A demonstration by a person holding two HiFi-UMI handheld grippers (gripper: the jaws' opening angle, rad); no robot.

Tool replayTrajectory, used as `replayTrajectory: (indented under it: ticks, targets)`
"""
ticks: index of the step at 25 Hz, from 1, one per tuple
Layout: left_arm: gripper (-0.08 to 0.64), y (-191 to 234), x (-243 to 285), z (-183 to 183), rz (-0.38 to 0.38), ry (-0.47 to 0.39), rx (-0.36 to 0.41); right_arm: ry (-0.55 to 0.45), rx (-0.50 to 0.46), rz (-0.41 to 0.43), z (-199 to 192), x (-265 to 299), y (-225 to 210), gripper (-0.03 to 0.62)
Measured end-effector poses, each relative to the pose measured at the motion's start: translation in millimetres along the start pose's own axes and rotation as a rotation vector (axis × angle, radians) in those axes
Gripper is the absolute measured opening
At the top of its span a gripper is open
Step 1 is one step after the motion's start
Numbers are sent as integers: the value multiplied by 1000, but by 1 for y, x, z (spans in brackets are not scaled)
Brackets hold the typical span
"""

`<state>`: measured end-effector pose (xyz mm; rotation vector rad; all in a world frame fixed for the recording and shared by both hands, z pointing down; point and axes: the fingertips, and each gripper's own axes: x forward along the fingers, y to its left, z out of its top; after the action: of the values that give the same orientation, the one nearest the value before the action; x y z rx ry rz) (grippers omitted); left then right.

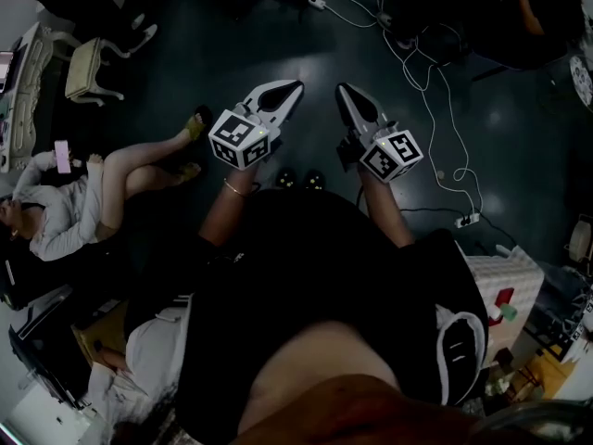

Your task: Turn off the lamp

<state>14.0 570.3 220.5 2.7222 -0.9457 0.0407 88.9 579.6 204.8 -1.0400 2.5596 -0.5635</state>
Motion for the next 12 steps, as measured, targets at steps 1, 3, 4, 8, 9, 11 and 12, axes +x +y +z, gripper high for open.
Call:
replayTrajectory:
  ticks: [1, 3, 4, 8, 9, 11, 12]
  targets:
    - [6, 0, 0, 0, 2, 1, 2, -5, 1, 8, 1, -1, 0, 0]
    - [8, -1, 0, -1, 9, -2, 1, -12, 6, 21, -1, -4, -3, 0]
    - [8, -2, 0, -2, 15, -4, 2, -13, 9, 25, -3, -6, -4, 0]
    - [8, -6, 0, -7, 40, 9, 25, 1, 17, 33, -6, -12, -8, 0]
    - [8, -5, 0, -8, 46, 9, 22, 1, 23, 35, -6, -12, -8, 0]
    - [8, 0, 0, -8, 61, 2, 13, 0, 31, 40, -5, -9, -9, 0]
    - [8, 3, 1, -8, 68, 1, 13, 0, 30, 43, -4, -7, -10, 0]
